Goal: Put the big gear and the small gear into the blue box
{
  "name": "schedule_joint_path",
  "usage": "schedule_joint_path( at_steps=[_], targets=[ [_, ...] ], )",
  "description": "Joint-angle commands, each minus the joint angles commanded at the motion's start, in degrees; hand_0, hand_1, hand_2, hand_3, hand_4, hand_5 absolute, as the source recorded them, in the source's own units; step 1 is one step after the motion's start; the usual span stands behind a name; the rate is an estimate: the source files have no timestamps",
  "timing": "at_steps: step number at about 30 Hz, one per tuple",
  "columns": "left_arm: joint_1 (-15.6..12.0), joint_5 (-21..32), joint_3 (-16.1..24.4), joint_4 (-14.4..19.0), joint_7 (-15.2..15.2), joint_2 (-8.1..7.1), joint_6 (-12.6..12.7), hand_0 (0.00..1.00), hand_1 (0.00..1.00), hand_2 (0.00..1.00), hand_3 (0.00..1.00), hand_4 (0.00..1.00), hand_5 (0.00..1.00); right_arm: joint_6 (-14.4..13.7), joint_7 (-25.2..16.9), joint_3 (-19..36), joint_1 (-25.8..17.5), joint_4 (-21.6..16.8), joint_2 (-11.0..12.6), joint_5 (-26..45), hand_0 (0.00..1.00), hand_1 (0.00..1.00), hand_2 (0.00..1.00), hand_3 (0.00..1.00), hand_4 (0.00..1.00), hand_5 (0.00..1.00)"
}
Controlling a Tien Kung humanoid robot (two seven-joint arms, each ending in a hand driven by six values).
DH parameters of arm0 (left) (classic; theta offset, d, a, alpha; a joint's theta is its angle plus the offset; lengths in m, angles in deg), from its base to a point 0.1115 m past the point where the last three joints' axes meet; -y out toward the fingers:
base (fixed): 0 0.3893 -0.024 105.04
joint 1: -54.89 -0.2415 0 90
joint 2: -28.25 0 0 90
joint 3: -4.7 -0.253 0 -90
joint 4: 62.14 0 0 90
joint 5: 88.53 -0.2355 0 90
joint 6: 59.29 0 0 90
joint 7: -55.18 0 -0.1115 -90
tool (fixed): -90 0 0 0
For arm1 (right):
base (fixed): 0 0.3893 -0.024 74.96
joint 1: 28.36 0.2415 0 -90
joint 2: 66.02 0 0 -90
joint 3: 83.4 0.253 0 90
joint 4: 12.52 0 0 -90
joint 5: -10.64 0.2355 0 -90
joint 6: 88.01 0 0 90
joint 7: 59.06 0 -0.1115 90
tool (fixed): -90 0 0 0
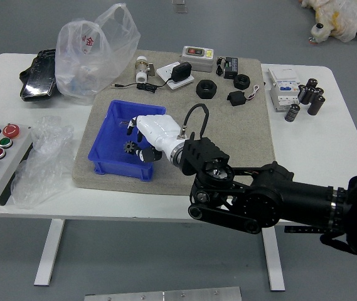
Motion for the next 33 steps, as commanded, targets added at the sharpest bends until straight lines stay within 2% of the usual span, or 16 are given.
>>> schedule_joint_path(
  at_steps=[3, 4, 7, 14, 15, 16, 24, 33],
  targets=[
    [0.0, 0.0, 0.0, 0.0, 0.0, 0.00, 0.0, 0.684, 0.606, 0.572, 0.795, 0.728, 0.328, 0.4, 0.0, 0.4, 0.0, 0.1, 0.0, -0.3, 0.686, 0.844, 0.977, 0.998, 0.763, 0.171],
    [0.0, 0.0, 0.0, 0.0, 0.0, 0.00, 0.0, 0.684, 0.606, 0.572, 0.795, 0.728, 0.328, 0.5, 0.0, 0.5, -0.1, 0.1, 0.0, -0.5, 0.693, 0.862, 0.998, 0.998, 0.870, 0.251],
    [0.0, 0.0, 0.0, 0.0, 0.0, -0.01, 0.0, 0.684, 0.606, 0.572, 0.795, 0.728, 0.328, 0.5, -0.1, 0.9, -0.1, 0.1, 0.1, -0.8, 0.693, 0.862, 0.998, 0.998, 0.870, 0.251],
    [-0.1, 0.1, -0.1, 0.0, -0.1, 0.06, 0.0, 0.684, 0.607, 0.572, 0.795, 0.727, 0.328, -4.9, -1.4, 7.0, -1.6, 0.3, 1.0, -1.6, 0.676, 0.851, 0.996, 0.998, 0.861, 0.248],
    [-0.1, 0.0, 0.0, 0.0, 0.0, 0.10, 0.0, 0.684, 0.607, 0.572, 0.795, 0.727, 0.328, -5.5, -1.3, 8.1, -1.8, 1.0, 1.2, -1.4, 0.676, 0.851, 0.996, 0.998, 0.861, 0.248],
    [-0.1, -0.1, 0.1, 0.0, 0.0, 0.14, 0.0, 0.684, 0.607, 0.572, 0.796, 0.728, 0.326, -6.0, -1.3, 9.1, -2.1, 1.7, 1.4, -1.1, 0.660, 0.839, 0.946, 0.998, 0.852, 0.264],
    [0.0, 0.0, 0.0, -0.1, -0.1, 0.08, 0.0, 0.684, 0.607, 0.572, 0.795, 0.728, 0.327, -8.4, -2.1, 14.3, -4.1, 7.1, 2.6, 1.4, 0.653, 0.829, 0.930, 0.998, 0.827, 0.255],
    [0.0, -0.1, 0.1, -0.1, -0.1, 0.08, -0.1, 0.684, 0.606, 0.572, 0.796, 0.728, 0.326, -9.0, -2.7, 15.1, -5.3, 11.4, 3.0, 3.6, 0.650, 0.822, 0.931, 0.998, 0.793, 0.232]
  ],
)
